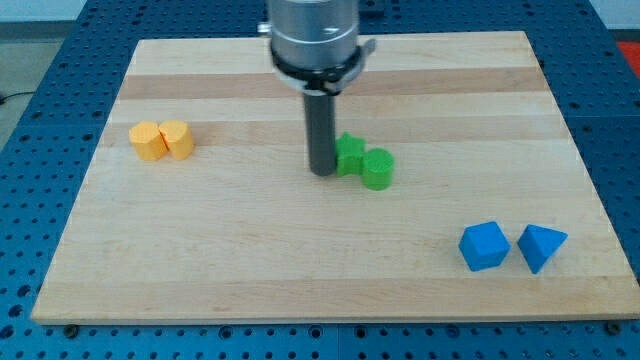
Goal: Slide the green blocks towards the top right corner
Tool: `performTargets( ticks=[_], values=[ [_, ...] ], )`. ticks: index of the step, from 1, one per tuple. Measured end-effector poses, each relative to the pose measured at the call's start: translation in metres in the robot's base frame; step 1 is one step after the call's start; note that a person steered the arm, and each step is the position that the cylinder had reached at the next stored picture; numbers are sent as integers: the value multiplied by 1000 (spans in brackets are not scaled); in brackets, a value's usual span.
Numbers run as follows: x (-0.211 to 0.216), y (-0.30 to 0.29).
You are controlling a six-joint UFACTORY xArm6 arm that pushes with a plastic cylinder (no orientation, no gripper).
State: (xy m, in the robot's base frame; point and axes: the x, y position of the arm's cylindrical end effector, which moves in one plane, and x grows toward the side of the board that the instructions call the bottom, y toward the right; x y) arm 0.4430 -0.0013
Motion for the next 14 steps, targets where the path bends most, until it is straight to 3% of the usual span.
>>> performTargets(
  ticks=[2, 3, 5, 7, 10, 11, 12, 13, 14],
  values=[
    [-15, 109],
    [-30, 128],
    [-105, 123],
    [-99, 52],
    [-150, 97],
    [-129, 45],
    [-147, 64],
    [-181, 128],
    [-183, 154]
  ],
)
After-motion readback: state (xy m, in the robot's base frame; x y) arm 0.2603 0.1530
